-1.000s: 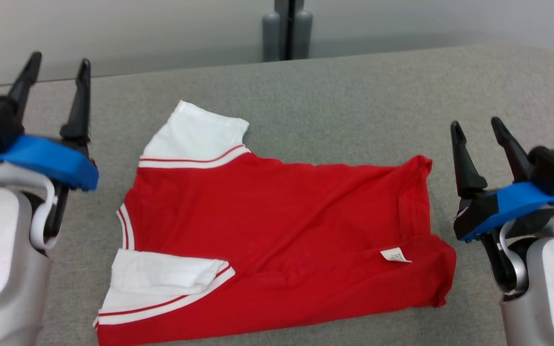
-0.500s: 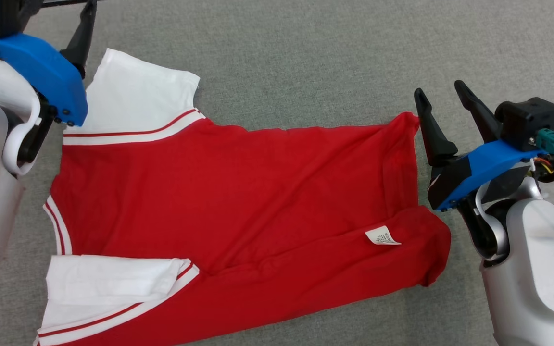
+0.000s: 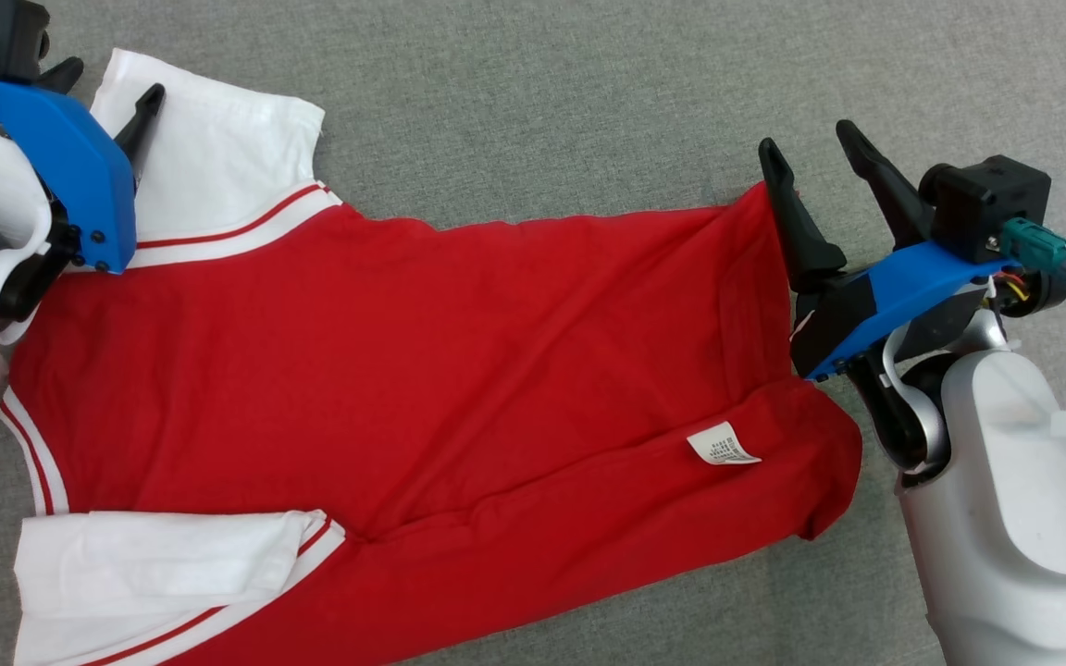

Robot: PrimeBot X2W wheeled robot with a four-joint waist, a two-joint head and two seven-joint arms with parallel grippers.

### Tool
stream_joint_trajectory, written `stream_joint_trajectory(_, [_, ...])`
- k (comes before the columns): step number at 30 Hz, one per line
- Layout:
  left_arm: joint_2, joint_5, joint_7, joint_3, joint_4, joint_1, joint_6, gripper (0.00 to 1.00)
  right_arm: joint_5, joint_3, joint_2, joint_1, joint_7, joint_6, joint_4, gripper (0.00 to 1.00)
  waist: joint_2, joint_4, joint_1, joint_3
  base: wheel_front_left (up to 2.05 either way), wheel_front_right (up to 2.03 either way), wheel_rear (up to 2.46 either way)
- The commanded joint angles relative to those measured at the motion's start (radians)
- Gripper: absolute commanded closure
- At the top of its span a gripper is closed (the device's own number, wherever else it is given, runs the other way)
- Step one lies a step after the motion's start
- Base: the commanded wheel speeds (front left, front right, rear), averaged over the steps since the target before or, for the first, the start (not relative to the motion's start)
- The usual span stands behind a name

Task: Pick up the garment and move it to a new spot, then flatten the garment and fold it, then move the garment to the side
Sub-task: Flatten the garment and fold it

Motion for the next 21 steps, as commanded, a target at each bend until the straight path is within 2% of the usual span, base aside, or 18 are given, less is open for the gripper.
stream_joint_trajectory(1, [0.006, -0.016, 0.003, -0.007, 0.007, -0.025, -0.001, 0.00, 0.004, 0.002, 0.003, -0.019, -0.008, 0.000, 0.004, 0.00, 0.0000, -0.002, -0.0002, 0.002, 0.00, 0.00, 0.00])
stream_joint_trajectory(8, [0.011, -0.109, 0.054, -0.081, 0.039, -0.035, -0.001, 0.00, 0.010, 0.015, 0.006, -0.036, -0.013, 0.000, 0.032, 0.00, 0.0000, -0.014, -0.0002, 0.007, 0.00, 0.00, 0.00])
stream_joint_trajectory(9, [0.010, -0.124, 0.061, -0.090, 0.041, -0.034, -0.001, 0.05, 0.010, 0.019, 0.006, -0.036, -0.007, 0.000, 0.037, 0.00, 0.0000, -0.014, -0.0002, 0.007, 0.00, 0.00, 0.00])
stream_joint_trajectory(10, [0.012, -0.131, 0.062, -0.098, 0.046, -0.040, -0.001, 0.55, 0.013, 0.026, 0.004, -0.037, 0.002, 0.000, 0.043, 0.00, 0.0000, -0.013, -0.0002, 0.006, 0.00, 0.00, 0.00])
stream_joint_trajectory(11, [0.017, -0.127, 0.055, -0.110, 0.050, -0.050, -0.001, 0.70, 0.020, 0.031, 0.003, -0.039, 0.009, 0.000, 0.047, 0.00, 0.0000, -0.013, -0.0002, 0.006, 0.00, 0.00, 0.00])
stream_joint_trajectory(12, [0.017, -0.131, 0.047, -0.117, 0.056, -0.054, -0.001, 1.00, 0.023, 0.034, -0.001, -0.043, 0.014, 0.000, 0.049, 0.00, 0.0000, -0.013, -0.0002, 0.004, 0.00, 0.00, 0.00])
stream_joint_trajectory(21, [-0.002, -0.163, -0.032, -0.186, 0.059, -0.097, -0.001, 1.00, 0.061, 0.057, -0.036, -0.028, 0.120, 0.000, 0.097, 0.00, 0.0000, 0.020, -0.0002, -0.023, 0.00, 0.00, 0.00])
